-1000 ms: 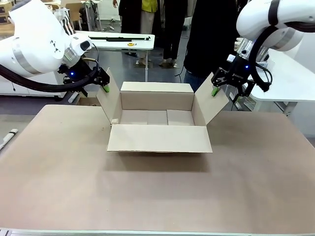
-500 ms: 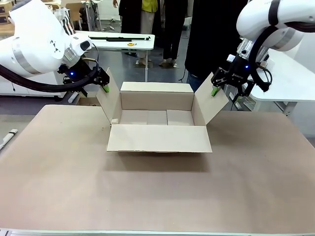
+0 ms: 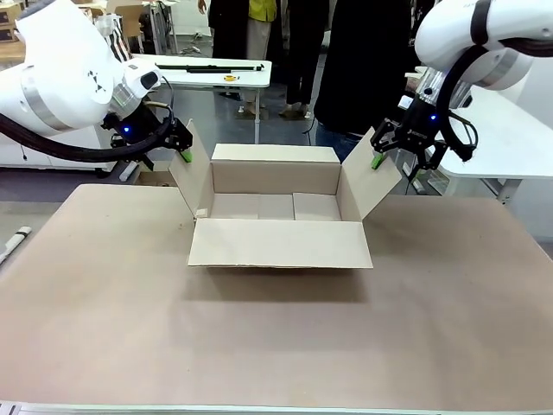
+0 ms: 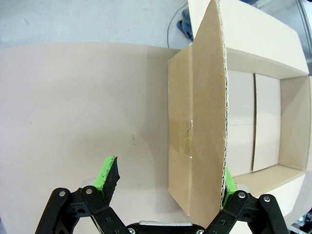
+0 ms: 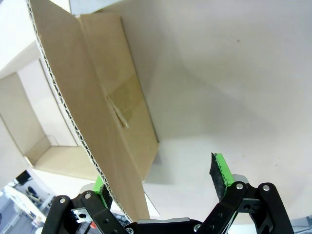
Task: Pack the gift set into the box.
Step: Lift both hands away from the flaps of the Package Box.
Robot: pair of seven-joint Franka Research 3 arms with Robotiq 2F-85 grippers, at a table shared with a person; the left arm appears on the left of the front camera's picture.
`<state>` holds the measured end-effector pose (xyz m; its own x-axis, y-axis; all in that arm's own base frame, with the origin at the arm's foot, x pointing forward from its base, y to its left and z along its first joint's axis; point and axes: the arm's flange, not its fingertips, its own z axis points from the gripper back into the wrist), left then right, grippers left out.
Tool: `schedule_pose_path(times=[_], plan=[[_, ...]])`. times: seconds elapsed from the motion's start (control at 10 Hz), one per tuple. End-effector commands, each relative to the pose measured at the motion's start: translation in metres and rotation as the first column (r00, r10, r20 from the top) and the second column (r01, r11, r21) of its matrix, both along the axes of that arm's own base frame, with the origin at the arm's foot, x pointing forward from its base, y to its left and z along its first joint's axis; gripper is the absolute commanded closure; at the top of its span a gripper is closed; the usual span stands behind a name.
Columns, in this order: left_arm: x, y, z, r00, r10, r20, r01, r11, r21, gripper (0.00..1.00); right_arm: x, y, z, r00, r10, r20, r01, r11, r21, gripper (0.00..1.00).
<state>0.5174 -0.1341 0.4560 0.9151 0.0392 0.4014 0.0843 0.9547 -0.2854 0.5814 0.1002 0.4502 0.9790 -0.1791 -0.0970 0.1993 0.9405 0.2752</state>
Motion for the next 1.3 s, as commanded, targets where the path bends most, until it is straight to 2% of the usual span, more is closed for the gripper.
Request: schedule_pose_path(times=[0.0,1.2], plan=[[-0.0013,0.0003,0.0021,1.000,0.013,-0.004,-0.013,1.000,0.009,0.00,-0.0007,-0.0001,0.0033,1.000,0.003,0.000,-0.003,1.000,-0.019,0.00],[-0.0013,0.0003,0.0021,1.000,0.013,-0.004,-0.013,1.000,0.009,0.00,-0.0007,-0.0001,0.0033,1.000,0.003,0.000,-0.003,1.000,-0.019,0.00]])
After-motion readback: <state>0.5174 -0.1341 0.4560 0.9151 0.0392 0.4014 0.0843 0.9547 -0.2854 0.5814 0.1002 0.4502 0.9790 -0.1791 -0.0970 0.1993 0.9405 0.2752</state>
